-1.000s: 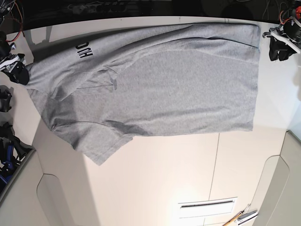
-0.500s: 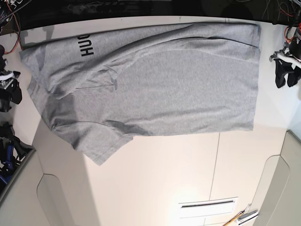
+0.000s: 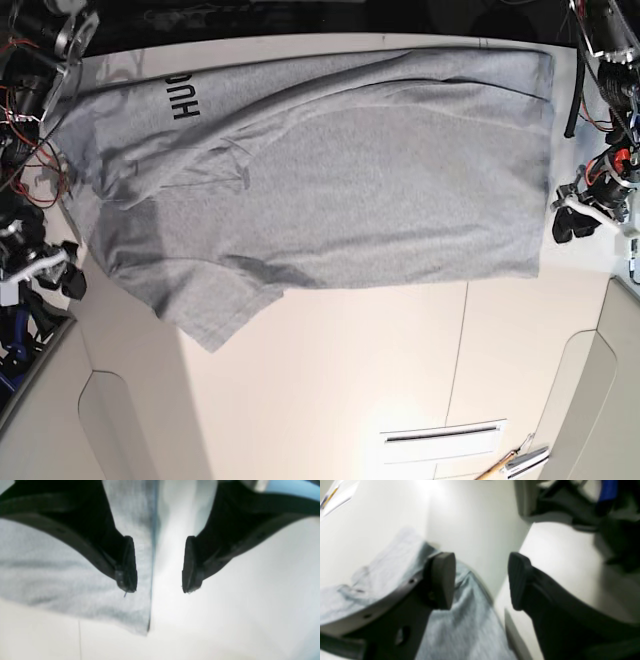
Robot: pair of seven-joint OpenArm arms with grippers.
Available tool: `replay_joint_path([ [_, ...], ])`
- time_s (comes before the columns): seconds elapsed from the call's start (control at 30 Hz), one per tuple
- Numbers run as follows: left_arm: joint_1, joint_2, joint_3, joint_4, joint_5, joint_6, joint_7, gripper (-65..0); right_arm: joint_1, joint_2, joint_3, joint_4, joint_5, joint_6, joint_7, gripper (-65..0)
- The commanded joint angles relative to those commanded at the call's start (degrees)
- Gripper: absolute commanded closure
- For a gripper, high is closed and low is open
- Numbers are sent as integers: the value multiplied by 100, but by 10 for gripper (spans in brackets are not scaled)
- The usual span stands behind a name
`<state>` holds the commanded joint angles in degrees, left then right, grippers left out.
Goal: Fold the T-shirt properly
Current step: 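Release the shirt and move both grippers to the opposite hem edge, then grasp the hem edge with both grippers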
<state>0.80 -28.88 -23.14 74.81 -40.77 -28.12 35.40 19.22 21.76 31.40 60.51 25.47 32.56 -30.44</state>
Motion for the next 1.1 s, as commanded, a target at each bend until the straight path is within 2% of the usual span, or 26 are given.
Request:
replay_joint_path([
  [0.13,-647,-2,501,-940,295,-2,-7,-325,398,13,-26,-883,-356,2,306,-332],
  [0.27,-844,17,754,-1198,310,-4,-9,-325,472,13,-120,-1320,-498,4,476,-332],
  [0.7,-839,367,754,-1198,310,-131,85,-324,472,-4,-1434,-1403,-487,24,448,-332],
  [0.9,-839,365,754,-1198,310,-131,131,-324,374,-4,-1497,-1403,-472,26,380,-332],
  [0.93,-839,365,754,-1198,313,-131,131,-314,345,-4,-1497,-1403,-439,26,319,-332],
  [1.03,-839,367,754,-1198,310,-131,131,-217,243,-2,-1497,-1403,-251,90,297,-331],
  [1.1,-839,365,754,-1198,310,-131,131,-190,184,-4,-1497,-1403,-240,87,302,-312],
])
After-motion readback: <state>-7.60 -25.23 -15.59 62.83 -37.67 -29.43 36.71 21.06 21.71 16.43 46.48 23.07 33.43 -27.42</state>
